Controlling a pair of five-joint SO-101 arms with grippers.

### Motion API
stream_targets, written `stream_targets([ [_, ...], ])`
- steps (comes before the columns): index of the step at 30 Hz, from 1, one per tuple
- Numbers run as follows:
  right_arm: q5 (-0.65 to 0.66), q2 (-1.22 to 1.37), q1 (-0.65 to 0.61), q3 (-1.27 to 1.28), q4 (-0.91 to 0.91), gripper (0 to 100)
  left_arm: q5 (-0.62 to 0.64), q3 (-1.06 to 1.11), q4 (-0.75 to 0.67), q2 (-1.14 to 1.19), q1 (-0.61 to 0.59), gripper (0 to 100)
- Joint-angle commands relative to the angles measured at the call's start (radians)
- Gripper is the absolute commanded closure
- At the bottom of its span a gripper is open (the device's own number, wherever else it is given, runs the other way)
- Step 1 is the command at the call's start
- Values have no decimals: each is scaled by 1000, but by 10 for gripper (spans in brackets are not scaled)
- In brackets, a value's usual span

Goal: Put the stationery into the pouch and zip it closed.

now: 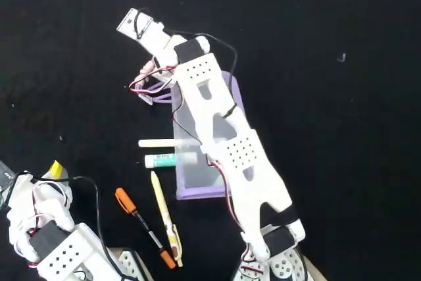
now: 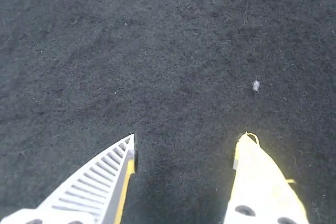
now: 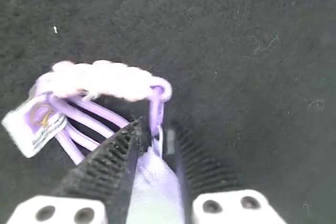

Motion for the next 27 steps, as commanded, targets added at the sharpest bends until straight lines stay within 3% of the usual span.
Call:
stream_targets([
  [1, 3, -10, -12, -51, -8, 821, 14, 21, -14, -5, -1, 697],
  [9, -32, -12, -74, -97, -3, 815, 14, 21, -14, -5, -1, 697],
  [17, -675, -12, -72, -208, -97, 815, 14, 21, -14, -5, -1, 697],
  [27, -1175, -10, -68, -81, -135, 811, 14, 21, -14, -5, -1, 697],
])
